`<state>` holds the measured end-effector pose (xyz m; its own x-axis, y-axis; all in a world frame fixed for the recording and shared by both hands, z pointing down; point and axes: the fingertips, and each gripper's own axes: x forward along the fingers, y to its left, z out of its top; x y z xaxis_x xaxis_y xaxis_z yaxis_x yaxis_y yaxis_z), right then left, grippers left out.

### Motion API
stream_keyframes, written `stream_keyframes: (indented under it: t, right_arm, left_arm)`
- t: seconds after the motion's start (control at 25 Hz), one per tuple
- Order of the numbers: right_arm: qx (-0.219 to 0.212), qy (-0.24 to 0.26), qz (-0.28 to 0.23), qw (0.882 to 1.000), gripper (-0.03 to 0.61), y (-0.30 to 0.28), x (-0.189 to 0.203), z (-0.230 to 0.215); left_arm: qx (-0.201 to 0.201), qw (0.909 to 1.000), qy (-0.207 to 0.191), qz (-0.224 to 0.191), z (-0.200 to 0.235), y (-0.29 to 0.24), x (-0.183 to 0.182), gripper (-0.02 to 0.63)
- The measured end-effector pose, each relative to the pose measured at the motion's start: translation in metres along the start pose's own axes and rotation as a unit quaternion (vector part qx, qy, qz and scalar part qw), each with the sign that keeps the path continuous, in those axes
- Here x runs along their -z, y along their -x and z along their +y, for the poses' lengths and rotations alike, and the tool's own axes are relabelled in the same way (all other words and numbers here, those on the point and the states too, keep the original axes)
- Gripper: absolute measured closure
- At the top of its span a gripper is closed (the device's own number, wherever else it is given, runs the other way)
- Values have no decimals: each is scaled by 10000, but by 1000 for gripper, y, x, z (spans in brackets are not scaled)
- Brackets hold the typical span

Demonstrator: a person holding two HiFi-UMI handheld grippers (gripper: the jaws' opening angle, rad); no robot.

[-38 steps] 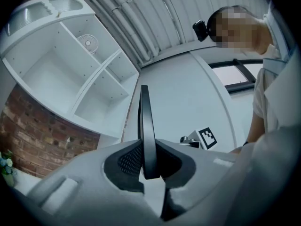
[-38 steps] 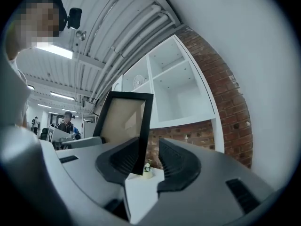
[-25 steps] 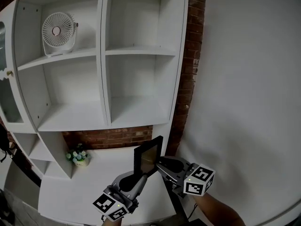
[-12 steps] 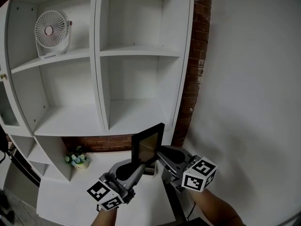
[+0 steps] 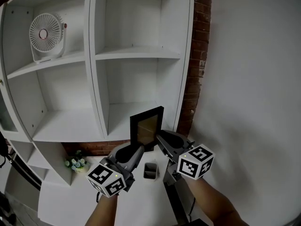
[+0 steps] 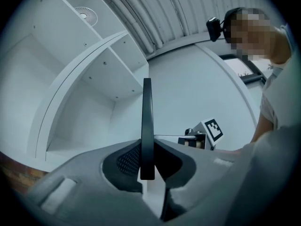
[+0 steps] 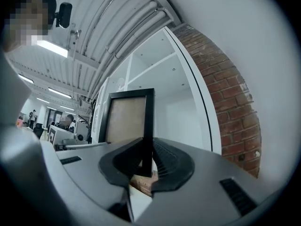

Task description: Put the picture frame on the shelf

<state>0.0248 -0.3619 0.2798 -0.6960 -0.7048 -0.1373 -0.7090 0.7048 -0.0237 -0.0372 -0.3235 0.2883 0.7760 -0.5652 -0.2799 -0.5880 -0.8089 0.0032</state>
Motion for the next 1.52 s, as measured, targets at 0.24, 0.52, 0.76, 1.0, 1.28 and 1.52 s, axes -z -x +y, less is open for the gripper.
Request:
stream_keyframes:
  t: [0.24, 0.52, 0.76, 1.0, 1.28, 1.52]
  right_arm:
    - [280, 32, -102, 9996, 505, -11, -2, -16]
    - [419, 8, -85, 9991, 505, -22, -8, -28]
    - [478, -6, -102, 9988, 505, -35, -12, -38]
    - [681, 43, -298, 9972, 506, -45, -13, -44]
    - [917, 132, -274, 9953, 505, -59, -7, -54]
    - [1106, 316, -208, 9931, 505, -66, -8, -57]
  left_arm:
    - [-513, 9980, -264, 260, 21, -16, 2, 561]
    - [-655, 9970, -253, 323, 36, -28, -3, 554]
    - [-929, 9947, -337, 273, 54, -29, -10, 528]
    - [-1449, 9868, -677, 257, 69, -29, -13, 526]
    - [-2110, 9695, -1183, 404, 87, -28, -13, 515]
    - [-2423, 9590, -1410, 405, 97, -32, -15, 515]
